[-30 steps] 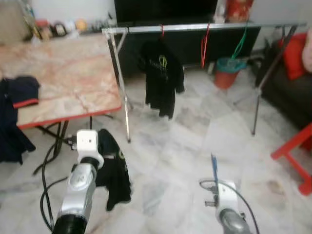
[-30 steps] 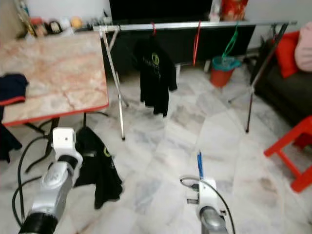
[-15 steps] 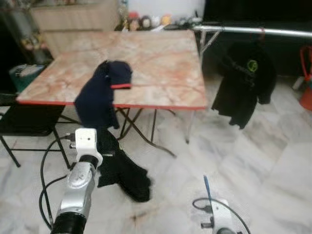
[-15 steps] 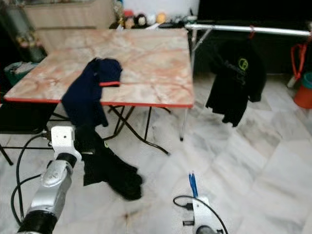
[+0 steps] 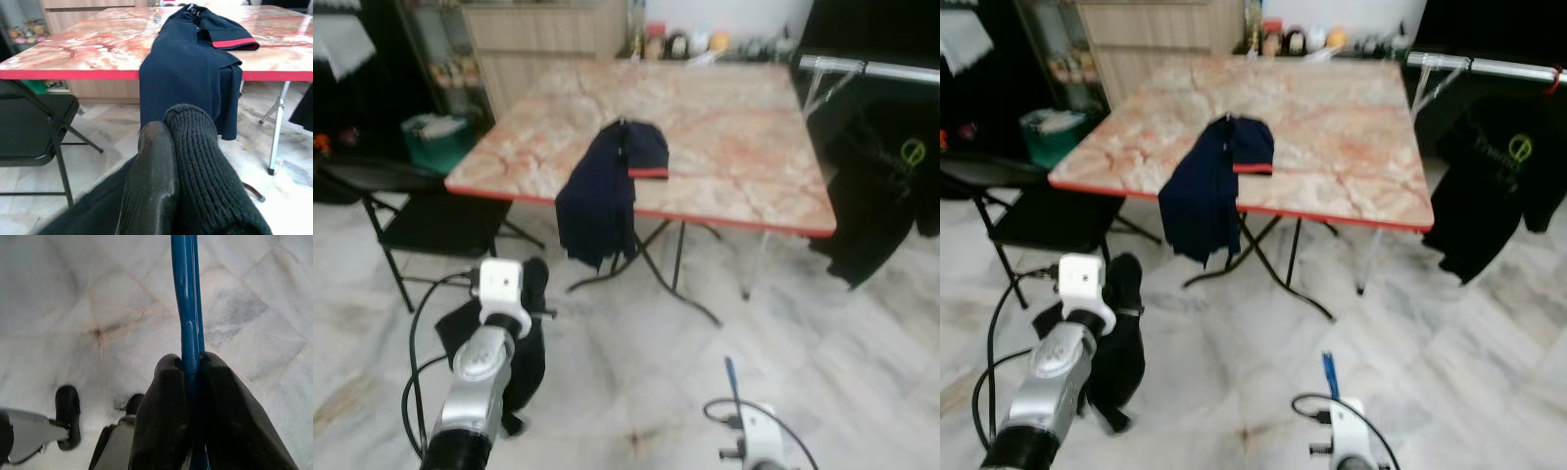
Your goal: Hang hanger
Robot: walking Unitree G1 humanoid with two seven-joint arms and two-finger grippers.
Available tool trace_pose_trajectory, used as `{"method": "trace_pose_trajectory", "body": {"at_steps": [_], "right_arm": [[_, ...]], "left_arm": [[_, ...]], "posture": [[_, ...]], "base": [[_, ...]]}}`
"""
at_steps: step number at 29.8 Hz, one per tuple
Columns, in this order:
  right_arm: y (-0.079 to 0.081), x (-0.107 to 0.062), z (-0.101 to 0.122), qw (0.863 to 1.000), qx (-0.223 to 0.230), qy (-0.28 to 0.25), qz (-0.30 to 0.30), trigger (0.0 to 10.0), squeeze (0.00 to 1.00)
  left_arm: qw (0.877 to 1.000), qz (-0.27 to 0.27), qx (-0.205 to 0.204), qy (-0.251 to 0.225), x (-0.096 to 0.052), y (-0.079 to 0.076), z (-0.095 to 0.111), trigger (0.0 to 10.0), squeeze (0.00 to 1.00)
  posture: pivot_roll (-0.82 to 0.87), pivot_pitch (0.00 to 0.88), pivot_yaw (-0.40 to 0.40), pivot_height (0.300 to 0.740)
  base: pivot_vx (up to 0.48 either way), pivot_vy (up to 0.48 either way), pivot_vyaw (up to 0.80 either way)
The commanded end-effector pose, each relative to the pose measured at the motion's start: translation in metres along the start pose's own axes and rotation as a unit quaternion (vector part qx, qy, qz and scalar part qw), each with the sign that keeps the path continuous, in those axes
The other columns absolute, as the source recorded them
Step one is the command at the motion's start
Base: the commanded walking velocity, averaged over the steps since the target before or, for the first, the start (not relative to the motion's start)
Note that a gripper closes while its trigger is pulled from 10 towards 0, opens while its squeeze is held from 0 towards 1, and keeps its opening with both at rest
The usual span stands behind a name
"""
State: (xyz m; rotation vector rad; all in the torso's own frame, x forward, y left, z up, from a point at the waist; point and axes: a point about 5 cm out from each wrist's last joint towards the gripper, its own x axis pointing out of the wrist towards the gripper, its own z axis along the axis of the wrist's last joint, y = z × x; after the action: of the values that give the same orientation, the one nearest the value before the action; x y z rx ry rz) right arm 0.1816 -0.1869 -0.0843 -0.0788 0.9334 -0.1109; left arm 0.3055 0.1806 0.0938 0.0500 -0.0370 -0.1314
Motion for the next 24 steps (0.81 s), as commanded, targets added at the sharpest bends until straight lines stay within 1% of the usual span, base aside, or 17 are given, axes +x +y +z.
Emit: {"method": "trace_pose_trajectory", "body": {"at_steps": [1, 4, 6, 8, 10, 12, 15, 17, 20, 24], "right_arm": [[-0.0012, -0.0001, -0.0013, 1.0, 0.022, 0.004, -0.005, 10.0, 0.0], [-0.0025, -0.0005, -0.0029, 1.0, 0.027, 0.004, -0.007, 10.0, 0.0], [-0.0039, -0.0009, -0.0042, 0.999, 0.042, 0.002, -0.009, 10.0, 0.0], [-0.0052, -0.001, -0.0047, 0.999, 0.038, 0.003, -0.011, 10.0, 0.0], [-0.0062, -0.0011, -0.0058, 0.999, 0.037, 0.007, -0.013, 10.0, 0.0], [-0.0059, -0.0012, -0.0062, 1.0, 0.026, 0.006, -0.01, 10.0, 0.0], [-0.0039, -0.001, -0.0048, 1.0, 0.029, 0.004, -0.009, 10.0, 0.0], [-0.0017, -0.0007, -0.0009, 1.0, 0.029, -0.01, -0.005, 10.0, 0.0], [-0.0015, -0.0008, -0.001, 0.999, 0.036, -0.012, -0.008, 10.0, 0.0], [-0.0007, -0.0011, -0.0022, 1.0, 0.026, -0.009, -0.008, 10.0, 0.0]], "left_arm": [[0.999, -0.021, -0.003, -0.026, 0.003, -0.0068, 0.012, 10.0, 0.0], [0.999, -0.027, -0.001, -0.024, 0.0024, -0.0083, 0.0118, 10.0, 0.0], [0.999, -0.03, -0.001, -0.023, 0.0019, -0.0088, 0.0117, 10.0, 0.0], [0.999, -0.027, -0.004, -0.022, 0.0012, -0.0085, 0.011, 10.0, 0.0], [0.999, -0.024, -0.006, -0.022, 0.0011, -0.0081, 0.0113, 10.0, 0.0], [0.999, -0.021, -0.01, -0.024, 0.0016, -0.0075, 0.0122, 10.0, 0.0], [0.999, -0.029, -0.012, -0.03, 0.0023, -0.0105, 0.0145, 10.0, 0.0], [0.999, -0.029, -0.013, -0.033, 0.002, -0.011, 0.0151, 10.0, 0.0], [0.999, -0.029, -0.014, -0.033, 0.0017, -0.0109, 0.015, 10.0, 0.0], [0.999, -0.027, -0.011, -0.035, 0.0012, -0.0097, 0.0169, 10.0, 0.0]], "posture": [[0.05, 0.0, 0.002, 0.74], [0.06, 0.0, 0.0, 0.74], [0.06, 0.0, 0.0, 0.74], [0.05, 0.0, 0.0, 0.74], [0.05, 0.0, 0.0, 0.74], [0.05, 0.0, 0.0, 0.74], [0.05, 0.0, -0.001, 0.74], [0.05, 0.0, -0.001, 0.74], [0.05, 0.0, -0.001, 0.74], [0.05, 0.0, -0.005, 0.74]], "base": [[0.0, 0.0, 0.0], [0.0, 0.0, 0.0], [0.0, 0.0, 0.0], [0.0, 0.0, 0.0], [0.0, 0.0, -0.8], [0.0, 0.0, -0.79], [0.0, 0.0, -0.59], [0.0, 0.0, 0.0], [0.0, 0.0, 0.0], [0.261, 0.0, 0.0]]}}
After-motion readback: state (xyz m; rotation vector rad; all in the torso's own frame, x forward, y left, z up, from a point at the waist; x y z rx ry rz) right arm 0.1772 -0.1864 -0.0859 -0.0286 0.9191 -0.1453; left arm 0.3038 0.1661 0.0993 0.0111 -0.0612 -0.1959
